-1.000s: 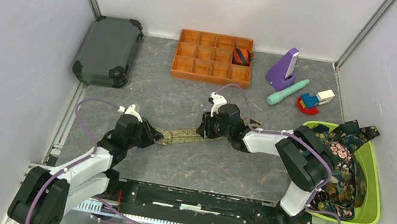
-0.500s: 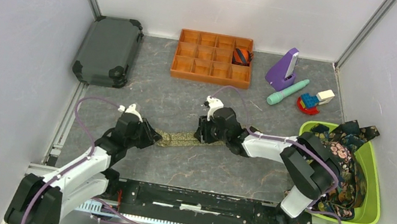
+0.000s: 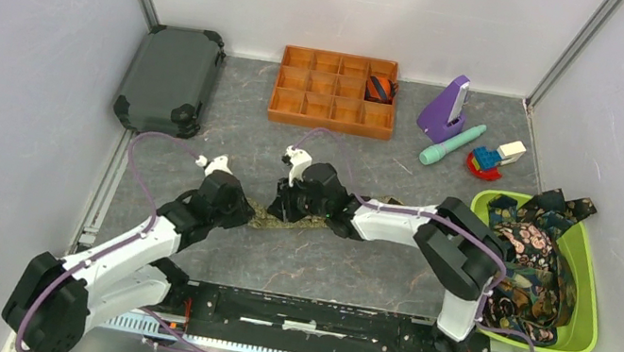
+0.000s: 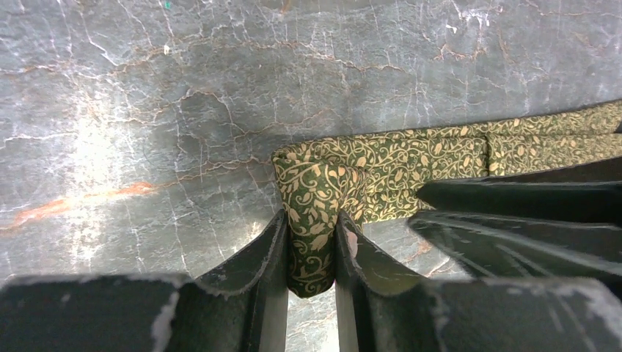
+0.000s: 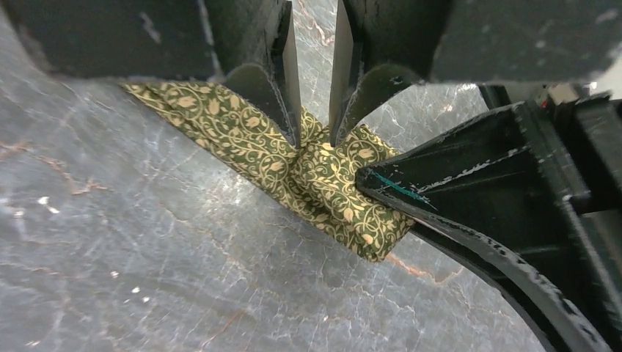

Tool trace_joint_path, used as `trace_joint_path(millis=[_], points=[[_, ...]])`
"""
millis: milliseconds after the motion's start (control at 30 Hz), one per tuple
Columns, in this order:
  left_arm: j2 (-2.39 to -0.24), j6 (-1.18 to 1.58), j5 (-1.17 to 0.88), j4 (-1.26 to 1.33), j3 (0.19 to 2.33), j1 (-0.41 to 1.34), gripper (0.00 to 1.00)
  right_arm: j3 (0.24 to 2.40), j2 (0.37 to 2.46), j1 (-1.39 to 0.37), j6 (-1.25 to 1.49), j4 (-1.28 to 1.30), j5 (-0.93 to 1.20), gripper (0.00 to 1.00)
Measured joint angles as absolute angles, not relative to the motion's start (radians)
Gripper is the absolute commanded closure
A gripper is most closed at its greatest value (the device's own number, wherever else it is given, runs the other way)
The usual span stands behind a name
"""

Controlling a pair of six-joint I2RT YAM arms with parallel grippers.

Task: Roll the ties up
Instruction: Roll the tie at the center of the board.

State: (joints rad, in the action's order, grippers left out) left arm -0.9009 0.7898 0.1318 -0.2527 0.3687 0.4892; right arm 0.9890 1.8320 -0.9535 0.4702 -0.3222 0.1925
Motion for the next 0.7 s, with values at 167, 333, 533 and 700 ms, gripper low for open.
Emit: trace_joint_path(millis=[167,333,533,700], points=[[-0.950,0.790,0.224,-0.299,0.426,0.548,0.91,1.016,1.906,-0.973,0.486,-0.331,0.229,0.75],[-0.984,0.790,0.311,-0.349,0.469,0.597,0.91,1.039,1.954,-0.978,0.501,-0.344,0.253,0.75],[-1.052,0.789,0.421,-0.412,0.535,0.670,0.91,1.064,1.987,-0.978,0.508,-0.358,0.273,0.75],[-1.124,0.789,0.503,-0.476,0.597,0.713,0.92,1.064,1.987,-0.973,0.507,-0.358,0.269,0.74]])
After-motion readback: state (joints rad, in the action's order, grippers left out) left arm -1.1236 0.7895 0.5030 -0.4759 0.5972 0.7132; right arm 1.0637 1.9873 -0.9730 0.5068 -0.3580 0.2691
